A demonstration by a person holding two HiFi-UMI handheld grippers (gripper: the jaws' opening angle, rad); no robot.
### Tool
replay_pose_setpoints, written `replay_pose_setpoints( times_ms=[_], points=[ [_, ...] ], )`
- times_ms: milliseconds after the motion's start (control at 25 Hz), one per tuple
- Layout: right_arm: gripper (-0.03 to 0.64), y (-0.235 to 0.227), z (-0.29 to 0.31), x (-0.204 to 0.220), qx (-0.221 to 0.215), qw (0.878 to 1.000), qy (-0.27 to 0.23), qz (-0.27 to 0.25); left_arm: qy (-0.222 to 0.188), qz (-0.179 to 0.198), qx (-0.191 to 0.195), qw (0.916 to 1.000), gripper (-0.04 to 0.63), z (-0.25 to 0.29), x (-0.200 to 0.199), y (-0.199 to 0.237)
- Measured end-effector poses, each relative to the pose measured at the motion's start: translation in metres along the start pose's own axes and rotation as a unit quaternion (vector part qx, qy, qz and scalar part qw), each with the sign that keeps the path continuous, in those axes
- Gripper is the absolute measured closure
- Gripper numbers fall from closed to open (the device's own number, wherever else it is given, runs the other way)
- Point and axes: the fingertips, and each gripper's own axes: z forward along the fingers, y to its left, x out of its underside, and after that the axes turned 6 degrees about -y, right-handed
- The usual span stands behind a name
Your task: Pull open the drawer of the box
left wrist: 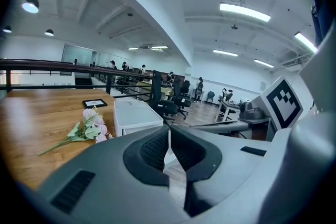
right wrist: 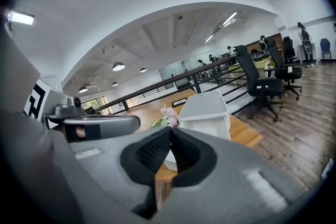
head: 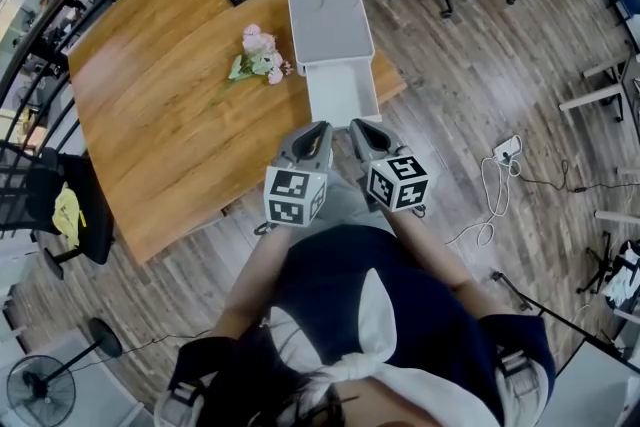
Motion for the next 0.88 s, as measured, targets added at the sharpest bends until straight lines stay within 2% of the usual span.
replay_pose_setpoints(
  times_ms=[560,880],
  points=[
    [0.620,0.013,-0.011,-0.007,-0.006,0.999,-0.015,-0.034,-0.008,-0.004,0.000,1.0000,0.566,-0.009,0.002,-0.007],
    [0.620,0.017,-0.016,-0.005,-0.007,0.999,-0.011,-0.037,-0.010,-0.005,0.000,0.9999,0.568,-0.014,0.001,-0.010]
  ],
)
